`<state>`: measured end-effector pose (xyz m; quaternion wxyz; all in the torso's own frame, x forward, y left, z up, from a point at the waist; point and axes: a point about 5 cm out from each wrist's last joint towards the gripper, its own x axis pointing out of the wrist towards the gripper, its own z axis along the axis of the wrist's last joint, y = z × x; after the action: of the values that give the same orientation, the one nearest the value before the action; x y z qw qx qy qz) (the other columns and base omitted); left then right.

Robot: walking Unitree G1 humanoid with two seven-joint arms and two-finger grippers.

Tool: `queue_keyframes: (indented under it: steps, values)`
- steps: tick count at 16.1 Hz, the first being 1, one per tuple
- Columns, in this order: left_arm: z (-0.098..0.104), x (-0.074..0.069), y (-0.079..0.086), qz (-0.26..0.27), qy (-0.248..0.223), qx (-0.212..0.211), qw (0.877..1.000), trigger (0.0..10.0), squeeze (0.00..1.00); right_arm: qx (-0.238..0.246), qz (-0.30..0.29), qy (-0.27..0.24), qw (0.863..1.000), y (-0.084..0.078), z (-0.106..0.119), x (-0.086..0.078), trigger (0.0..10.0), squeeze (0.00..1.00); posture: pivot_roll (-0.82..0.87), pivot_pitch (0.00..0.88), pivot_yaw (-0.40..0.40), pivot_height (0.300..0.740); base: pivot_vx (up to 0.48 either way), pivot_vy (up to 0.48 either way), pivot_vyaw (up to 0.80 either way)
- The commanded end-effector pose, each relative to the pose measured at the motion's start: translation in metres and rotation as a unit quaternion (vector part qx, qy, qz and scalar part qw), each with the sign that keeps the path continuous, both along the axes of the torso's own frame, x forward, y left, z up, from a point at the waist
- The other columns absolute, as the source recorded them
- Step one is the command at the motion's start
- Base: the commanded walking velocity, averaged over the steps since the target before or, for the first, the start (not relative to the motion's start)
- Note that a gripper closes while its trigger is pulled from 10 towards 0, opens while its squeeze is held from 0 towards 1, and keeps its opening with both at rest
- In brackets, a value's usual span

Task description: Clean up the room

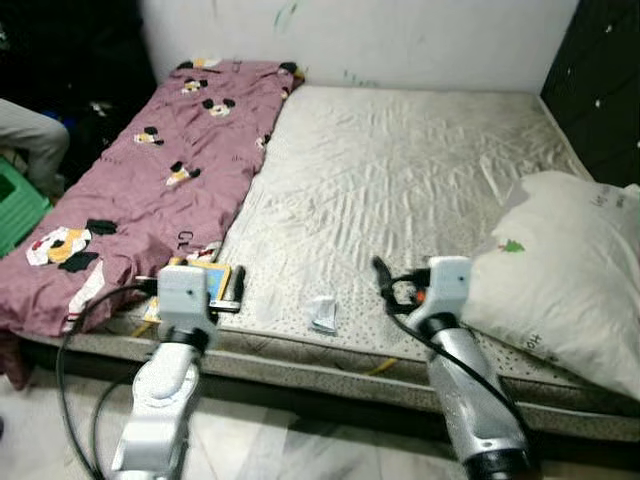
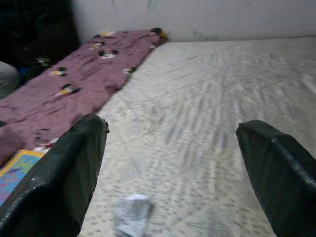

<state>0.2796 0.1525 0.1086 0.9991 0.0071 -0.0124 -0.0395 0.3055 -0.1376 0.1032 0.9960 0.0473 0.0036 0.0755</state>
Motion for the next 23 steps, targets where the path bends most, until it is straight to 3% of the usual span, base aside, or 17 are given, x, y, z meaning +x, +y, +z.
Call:
queue_keyframes:
  steps: [1,9,18,21,23]
  values:
    - [0.001,-0.001,0.001,-0.005,0.0,0.001,1.0,10.0,0.0,0.005,-0.006,-0.002,1.0,-0.001,0.0,-0.001,10.0,0.0,0.0,0.097,0.011,0.74,0.0,0.0,0.0]
    - [0.003,0.003,-0.005,-0.025,-0.005,-0.007,1.0,10.0,0.0,0.041,-0.002,-0.013,0.999,-0.002,0.005,0.003,10.0,0.0,0.0,0.077,0.013,0.74,0.163,0.0,0.0]
    - [0.001,0.003,-0.007,-0.029,-0.001,-0.004,1.0,10.0,0.0,0.032,-0.013,-0.011,0.999,-0.005,0.002,0.004,10.0,0.0,0.0,0.06,0.025,0.74,0.245,0.0,0.0]
    - [0.003,0.007,-0.008,-0.015,-0.002,0.006,1.0,10.0,0.0,0.007,-0.053,-0.017,0.998,-0.014,0.001,0.005,10.0,0.0,0.0,0.051,0.064,0.74,0.0,0.0,0.0]
    - [0.005,0.012,-0.011,-0.022,-0.003,0.011,1.0,10.0,0.0,0.032,-0.074,-0.011,0.997,-0.017,-0.004,0.0,10.0,0.0,-0.01,0.053,0.096,0.74,0.0,0.0,0.0]
